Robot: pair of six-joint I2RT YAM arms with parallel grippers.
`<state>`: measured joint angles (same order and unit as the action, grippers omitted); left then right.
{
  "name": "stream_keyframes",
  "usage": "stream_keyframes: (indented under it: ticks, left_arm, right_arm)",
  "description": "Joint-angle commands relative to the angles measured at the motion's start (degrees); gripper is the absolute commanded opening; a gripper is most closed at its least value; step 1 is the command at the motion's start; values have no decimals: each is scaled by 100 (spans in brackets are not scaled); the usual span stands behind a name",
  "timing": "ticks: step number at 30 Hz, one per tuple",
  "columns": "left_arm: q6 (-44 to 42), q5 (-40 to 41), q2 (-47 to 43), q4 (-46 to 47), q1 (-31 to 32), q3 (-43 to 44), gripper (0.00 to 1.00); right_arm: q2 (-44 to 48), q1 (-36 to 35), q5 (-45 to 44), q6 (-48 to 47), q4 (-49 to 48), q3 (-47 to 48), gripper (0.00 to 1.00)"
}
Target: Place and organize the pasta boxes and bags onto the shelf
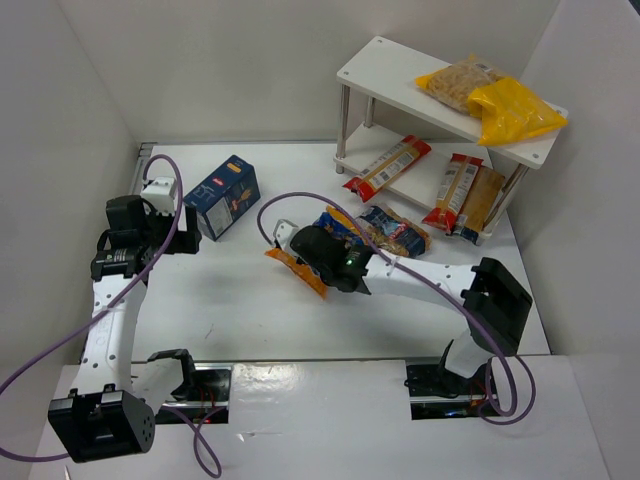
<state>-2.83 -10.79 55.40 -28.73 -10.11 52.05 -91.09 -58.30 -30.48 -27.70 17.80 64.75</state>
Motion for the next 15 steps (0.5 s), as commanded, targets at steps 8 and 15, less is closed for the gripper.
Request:
stream_keyframes:
  ticks: [8, 15]
  left_arm:
    - [-42, -117, -160, 148, -35, -64, 100]
    - [-42, -117, -161, 148, -35, -64, 100]
  right_arm:
    - [521, 47, -2892, -1473, -2553, -349, 0]
    - [688, 485, -3174, -1940, -3019, -349, 0]
